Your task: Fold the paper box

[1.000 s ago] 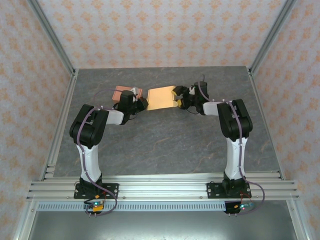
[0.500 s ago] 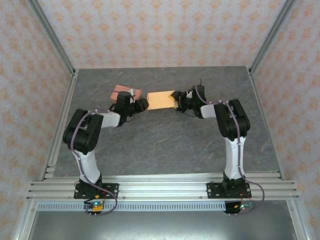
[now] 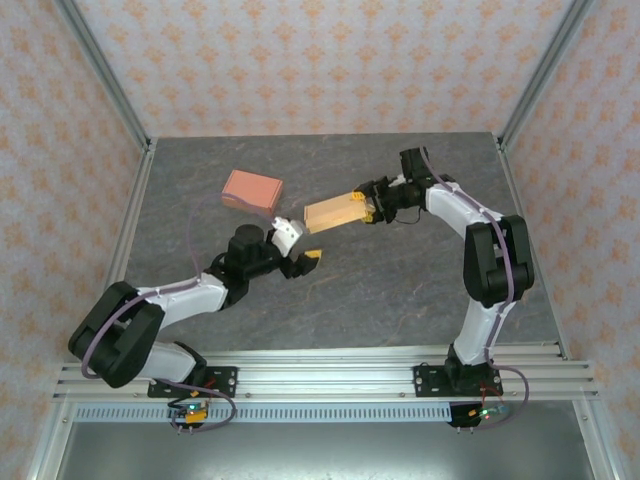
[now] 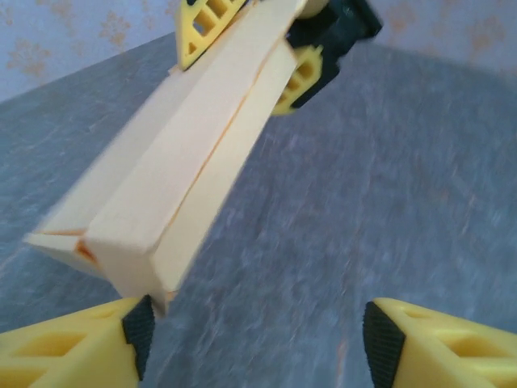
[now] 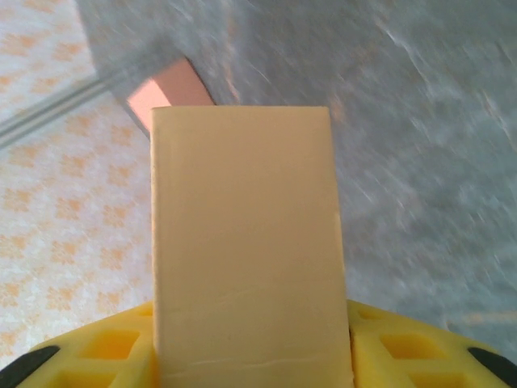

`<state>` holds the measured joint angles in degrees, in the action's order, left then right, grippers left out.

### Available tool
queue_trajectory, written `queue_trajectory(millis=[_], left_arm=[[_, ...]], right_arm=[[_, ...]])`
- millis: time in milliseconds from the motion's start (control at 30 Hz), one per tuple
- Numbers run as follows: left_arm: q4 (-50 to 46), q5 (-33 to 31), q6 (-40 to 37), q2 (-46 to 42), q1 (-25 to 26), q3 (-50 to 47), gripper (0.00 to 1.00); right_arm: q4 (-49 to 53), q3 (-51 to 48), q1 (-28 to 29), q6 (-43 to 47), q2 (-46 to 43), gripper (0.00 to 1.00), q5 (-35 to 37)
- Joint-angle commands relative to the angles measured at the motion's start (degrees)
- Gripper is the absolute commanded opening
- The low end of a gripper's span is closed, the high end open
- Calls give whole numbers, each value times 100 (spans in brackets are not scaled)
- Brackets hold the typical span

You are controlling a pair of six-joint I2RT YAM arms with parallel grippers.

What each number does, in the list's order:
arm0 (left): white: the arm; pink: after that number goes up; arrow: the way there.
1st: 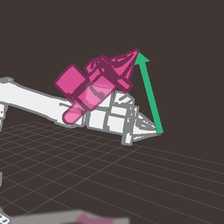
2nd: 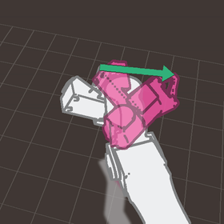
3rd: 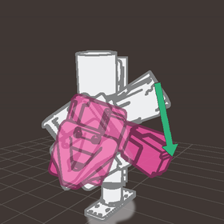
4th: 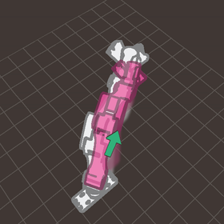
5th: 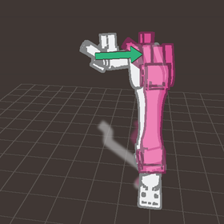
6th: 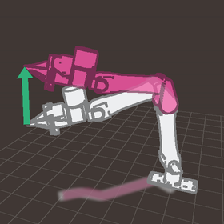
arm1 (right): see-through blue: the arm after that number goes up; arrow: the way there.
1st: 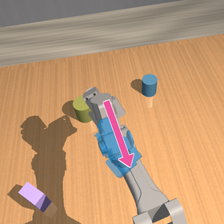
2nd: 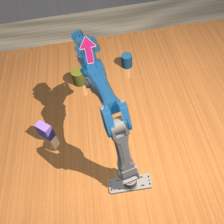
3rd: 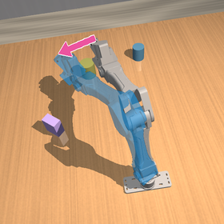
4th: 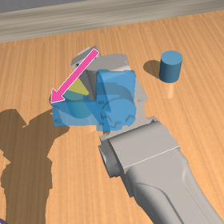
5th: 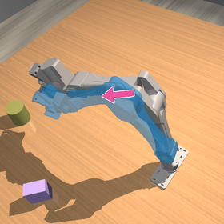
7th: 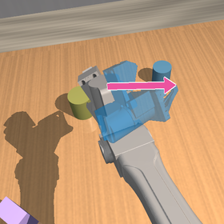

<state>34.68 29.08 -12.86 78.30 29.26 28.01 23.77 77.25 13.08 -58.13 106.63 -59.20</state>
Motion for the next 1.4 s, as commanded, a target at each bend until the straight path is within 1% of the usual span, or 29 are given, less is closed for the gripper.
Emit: queue_trajectory(millis=[0,67,200,300,367,400,500,567,600,667,733,900,967,1000,1100,1267,1367], left_arm=[[386,-499,-1357,-132,31,-225,74],[419,-960,-1508,-40,98,-191,74],[659,-1273,-1699,95,109,-151,74],[541,-1049,-1901,285,115,62,73],[513,-797,-2013,449,126,183,69],[477,-687,-2044,505,142,234,68],[337,-489,-2095,654,215,400,64],[294,-458,-2098,757,246,497,59],[313,-418,-2091,802,252,529,56],[292,-418,-2074,915,256,620,46],[233,-454,-2071,988,255,698,44],[-7,-357,-2107,1158,254,903,45],[-180,-267,-2152,1194,258,1001,58],[-260,-263,-2188,1217,257,1050,61],[-382,-317,-2385,1312,256,1125,65],[-446,-638,-2655,1560,255,1211,66],[-413,-758,-2772,1778,249,1291,63]], right_arm=[[1303,-33,-7,-36,10,46,-544],[1405,-15,-9,-23,54,44,-568],[1524,29,1,12,165,43,-654],[1542,-22,1,-22,232,43,-666],[1487,-73,1,-113,293,42,-657],[1379,-122,-1,-189,291,42,-639],[639,-413,1,-820,214,42,-611],[247,-535,1,-1122,190,42,-582],[241,-535,1,-1169,190,42,-564],[234,-523,1,-1205,200,46,-527],[187,-533,-3,-1280,201,48,-518],[-158,-708,-3,-1626,132,49,-506],[-315,-796,1,-1773,96,47,-504],[-359,-826,1,-1814,86,46,-502],[-351,-851,-12,-1833,75,45,-527],[-335,-906,-7,-1912,26,44,-539],[-312,-896,-7,-1937,24,44,-549]])
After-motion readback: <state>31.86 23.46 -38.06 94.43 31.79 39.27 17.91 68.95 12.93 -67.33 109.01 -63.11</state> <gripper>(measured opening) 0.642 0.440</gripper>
